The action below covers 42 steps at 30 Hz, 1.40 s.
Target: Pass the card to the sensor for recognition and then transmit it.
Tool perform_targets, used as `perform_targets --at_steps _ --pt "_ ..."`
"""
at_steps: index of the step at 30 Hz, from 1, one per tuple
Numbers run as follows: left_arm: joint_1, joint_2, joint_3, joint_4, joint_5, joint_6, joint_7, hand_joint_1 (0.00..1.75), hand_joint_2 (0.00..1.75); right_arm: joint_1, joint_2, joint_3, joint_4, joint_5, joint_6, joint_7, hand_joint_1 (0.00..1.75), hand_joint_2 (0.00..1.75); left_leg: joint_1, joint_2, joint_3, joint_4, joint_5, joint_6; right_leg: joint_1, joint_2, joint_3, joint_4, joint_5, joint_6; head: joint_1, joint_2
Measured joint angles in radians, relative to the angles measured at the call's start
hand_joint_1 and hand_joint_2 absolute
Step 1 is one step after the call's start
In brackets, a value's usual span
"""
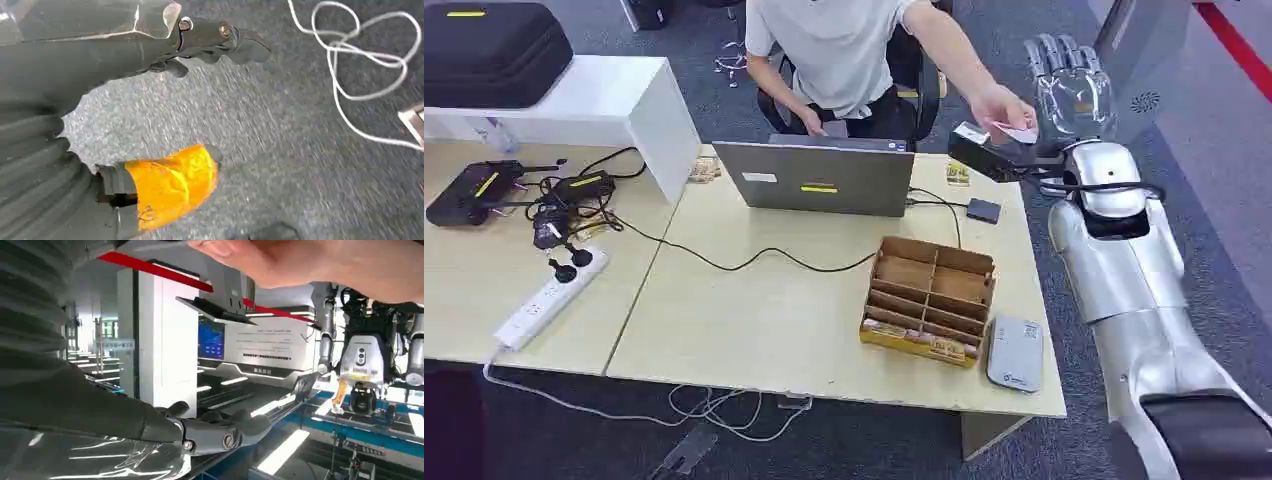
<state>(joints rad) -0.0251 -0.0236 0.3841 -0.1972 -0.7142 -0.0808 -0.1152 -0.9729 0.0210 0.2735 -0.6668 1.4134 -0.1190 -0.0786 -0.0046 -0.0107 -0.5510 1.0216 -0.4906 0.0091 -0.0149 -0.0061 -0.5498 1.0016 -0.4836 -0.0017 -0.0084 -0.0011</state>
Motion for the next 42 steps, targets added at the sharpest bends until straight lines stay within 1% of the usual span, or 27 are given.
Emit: perform_targets --at_steps 4,7,31,34,36,39,42 --pt "0.000 -0.010 0.011 0.001 0.008 -0.023 0.017 0.00 0.00 -0.001 0.005 0.008 0.007 -0.021 0.000 -0.016 1.75 1.75 0.000 0.000 0.000 0.000 0.000 0.000 0.000 0.000 0.000 0.000 0.000 0.000 0.000 0.000" --pt "0.001 -0.013 0.018 0.002 0.008 -0.028 0.029 0.00 0.00 0.001 0.008 0.013 0.007 -0.037 0.001 -0.021 1.75 1.75 0.000 0.000 0.000 0.000 0.000 0.000 0.000 0.000 0.000 0.000 0.000 0.000 0.000 0.000" --pt "0.001 -0.024 0.066 0.004 -0.002 -0.042 0.049 0.00 0.00 0.002 0.016 0.027 0.004 -0.074 0.011 -0.029 1.75 1.75 0.000 0.000 -0.001 0.000 0.000 0.000 0.000 0.000 -0.001 0.000 0.000 0.000 0.000 0.000" --pt "0.001 -0.025 0.066 0.004 -0.027 -0.064 0.071 0.00 0.00 0.003 0.016 0.034 -0.004 -0.085 0.011 -0.047 1.75 1.75 0.000 0.000 -0.001 0.000 0.000 0.000 0.000 0.000 -0.001 0.000 0.000 0.000 0.000 0.000" --pt "0.001 -0.026 0.068 0.004 -0.016 -0.063 0.073 0.00 0.00 0.005 0.016 0.040 -0.010 -0.093 0.003 -0.055 1.75 1.75 0.000 0.000 -0.001 0.000 0.000 0.000 0.000 0.000 -0.002 0.000 0.000 0.000 0.000 0.000" --pt "0.002 -0.031 0.088 0.004 0.005 -0.052 0.074 0.00 0.00 0.032 -0.002 0.043 -0.042 -0.108 -0.032 -0.079 1.75 1.75 0.000 0.000 -0.001 0.000 0.000 0.000 0.000 0.000 -0.002 0.000 0.000 0.000 -0.001 0.000" --pt "0.003 -0.033 0.096 0.004 0.010 -0.047 0.074 0.00 0.00 0.058 -0.019 0.044 -0.067 -0.112 -0.043 -0.089 1.75 1.75 0.000 0.000 -0.001 0.001 0.000 0.000 0.000 0.000 -0.002 -0.001 0.000 0.000 0.000 0.000"
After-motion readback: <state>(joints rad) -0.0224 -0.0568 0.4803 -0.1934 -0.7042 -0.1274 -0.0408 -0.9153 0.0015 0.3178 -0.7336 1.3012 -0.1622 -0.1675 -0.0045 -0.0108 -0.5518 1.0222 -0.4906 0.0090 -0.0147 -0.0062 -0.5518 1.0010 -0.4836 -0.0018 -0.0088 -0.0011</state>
